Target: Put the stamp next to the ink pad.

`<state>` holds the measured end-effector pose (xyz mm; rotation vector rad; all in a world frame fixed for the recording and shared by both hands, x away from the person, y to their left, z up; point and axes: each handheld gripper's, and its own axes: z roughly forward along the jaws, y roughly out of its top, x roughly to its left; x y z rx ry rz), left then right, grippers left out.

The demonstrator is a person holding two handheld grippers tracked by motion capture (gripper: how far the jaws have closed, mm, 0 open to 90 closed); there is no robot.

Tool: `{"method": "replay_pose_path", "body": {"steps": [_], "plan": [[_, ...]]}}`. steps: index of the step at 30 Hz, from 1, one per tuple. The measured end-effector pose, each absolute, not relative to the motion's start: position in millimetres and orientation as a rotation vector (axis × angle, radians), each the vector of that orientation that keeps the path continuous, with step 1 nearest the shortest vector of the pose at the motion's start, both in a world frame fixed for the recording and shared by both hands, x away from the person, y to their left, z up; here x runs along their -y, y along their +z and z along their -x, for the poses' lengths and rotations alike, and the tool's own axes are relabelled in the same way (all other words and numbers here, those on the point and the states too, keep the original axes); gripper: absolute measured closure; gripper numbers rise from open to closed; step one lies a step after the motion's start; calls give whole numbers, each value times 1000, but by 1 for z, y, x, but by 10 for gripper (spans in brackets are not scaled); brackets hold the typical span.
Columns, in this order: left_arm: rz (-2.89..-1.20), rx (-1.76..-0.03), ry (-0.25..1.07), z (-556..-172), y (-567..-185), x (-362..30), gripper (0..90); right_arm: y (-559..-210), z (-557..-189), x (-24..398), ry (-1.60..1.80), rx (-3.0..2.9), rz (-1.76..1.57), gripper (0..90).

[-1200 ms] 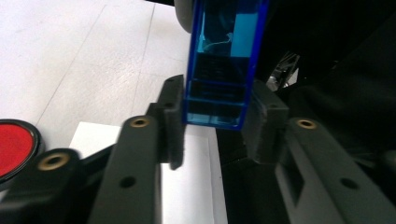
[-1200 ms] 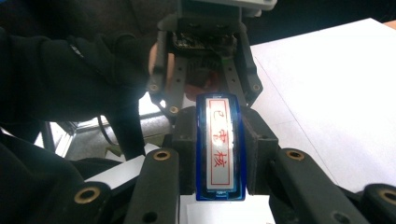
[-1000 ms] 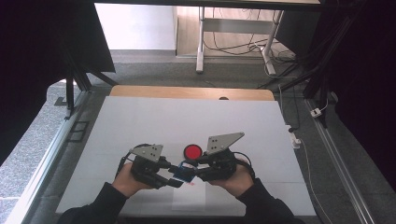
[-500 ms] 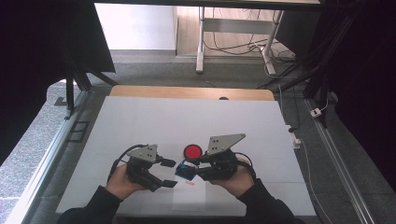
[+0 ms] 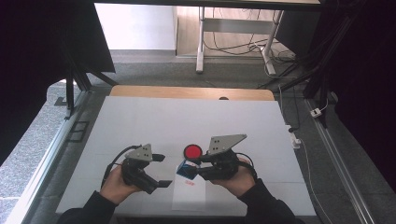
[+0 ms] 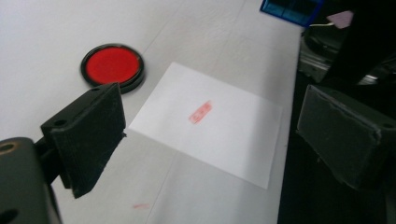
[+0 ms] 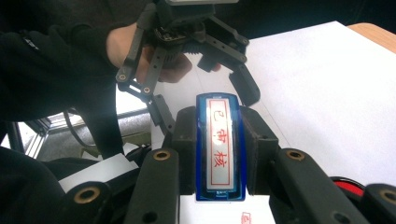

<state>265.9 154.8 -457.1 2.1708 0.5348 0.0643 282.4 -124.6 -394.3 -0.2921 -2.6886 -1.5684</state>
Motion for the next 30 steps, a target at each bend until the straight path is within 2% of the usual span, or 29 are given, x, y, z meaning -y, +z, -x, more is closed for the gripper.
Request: {"method": "replay_pose_path", "body": {"steps": [6,15,30], "plan": [[-2151,-604,61,-260,-458,-166,68,-396,-283,125,-1555,2715,302,707],[-2158,-696,104,-243,-462,-181,0,-397,-283,127,-1540,2753,324,706],[-2112,-882,155,-221,-473,-209,0,-400,-289,135,-1538,2794,426,707]]}}
